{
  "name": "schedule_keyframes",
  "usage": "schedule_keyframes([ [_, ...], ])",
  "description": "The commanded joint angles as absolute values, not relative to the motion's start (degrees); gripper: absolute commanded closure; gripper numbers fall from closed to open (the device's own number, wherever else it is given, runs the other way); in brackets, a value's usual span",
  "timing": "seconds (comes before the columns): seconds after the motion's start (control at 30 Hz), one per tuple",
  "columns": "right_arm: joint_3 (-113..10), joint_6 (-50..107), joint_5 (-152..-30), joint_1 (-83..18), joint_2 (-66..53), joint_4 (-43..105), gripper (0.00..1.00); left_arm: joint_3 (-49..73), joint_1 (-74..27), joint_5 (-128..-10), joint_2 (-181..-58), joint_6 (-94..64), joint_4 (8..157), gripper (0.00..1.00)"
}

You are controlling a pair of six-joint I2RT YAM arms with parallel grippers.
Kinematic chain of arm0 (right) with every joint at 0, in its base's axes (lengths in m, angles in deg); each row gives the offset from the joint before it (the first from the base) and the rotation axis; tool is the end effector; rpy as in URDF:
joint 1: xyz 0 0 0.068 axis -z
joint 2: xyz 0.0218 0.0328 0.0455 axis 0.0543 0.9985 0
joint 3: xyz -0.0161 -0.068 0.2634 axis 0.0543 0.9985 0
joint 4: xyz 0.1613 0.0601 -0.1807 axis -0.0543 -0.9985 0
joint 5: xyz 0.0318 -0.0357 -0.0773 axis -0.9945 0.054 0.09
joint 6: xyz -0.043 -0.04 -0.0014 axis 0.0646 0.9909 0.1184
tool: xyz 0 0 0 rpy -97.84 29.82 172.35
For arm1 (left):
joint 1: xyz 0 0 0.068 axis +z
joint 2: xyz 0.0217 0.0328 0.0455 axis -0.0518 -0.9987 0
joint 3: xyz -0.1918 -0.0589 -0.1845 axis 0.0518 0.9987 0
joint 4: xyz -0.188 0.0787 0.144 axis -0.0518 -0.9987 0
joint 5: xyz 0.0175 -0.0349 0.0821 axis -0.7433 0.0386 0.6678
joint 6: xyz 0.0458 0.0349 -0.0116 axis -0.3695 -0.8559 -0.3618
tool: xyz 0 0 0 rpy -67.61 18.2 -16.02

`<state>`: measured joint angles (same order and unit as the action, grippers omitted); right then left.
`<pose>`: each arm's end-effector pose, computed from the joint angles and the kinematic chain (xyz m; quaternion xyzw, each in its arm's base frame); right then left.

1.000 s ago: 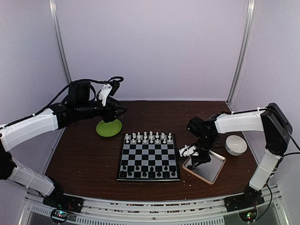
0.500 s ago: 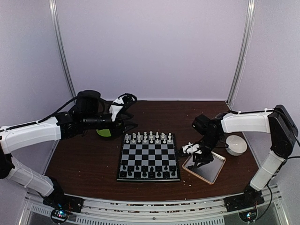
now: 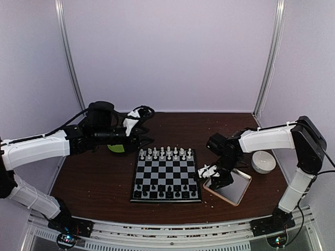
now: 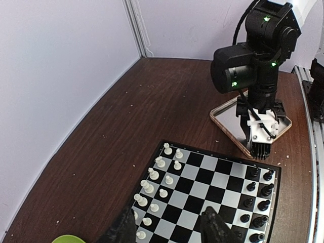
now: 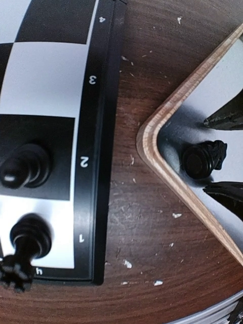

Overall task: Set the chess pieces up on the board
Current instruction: Pick up the bishop from the storage box.

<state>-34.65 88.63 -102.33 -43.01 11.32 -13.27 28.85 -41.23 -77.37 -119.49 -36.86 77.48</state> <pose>0.2103 0.1940 0.1570 -0.7211 0.6712 0.1601 0.0613 0.2045 -0.2156 0.3021 0.4501 0.6949 -0.2722 0.4903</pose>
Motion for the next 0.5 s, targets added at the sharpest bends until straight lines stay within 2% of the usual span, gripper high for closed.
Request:
schedule_keyframes([
  [0.0, -34.50, 87.72, -97.70, -43.85, 13.14, -11.67, 0.64, 27.94, -41.15, -77.17, -119.40, -37.86, 80.22, 0.55],
  [0.1, -33.82, 87.68, -96.28, -43.98, 13.55, -11.08, 0.65, 27.91, -41.22, -77.26, -119.52, -37.86, 80.26, 0.55],
  [0.3, -33.17, 86.75, -98.66, -44.02, 12.61, -9.67, 0.78, 27.82, -41.24, -77.39, -119.66, -37.78, 80.39, 0.55],
  [0.47, -33.51, 87.14, -100.42, -43.90, 12.16, -11.19, 0.85, 28.06, -41.81, -77.52, -119.85, -38.17, 80.52, 0.55],
])
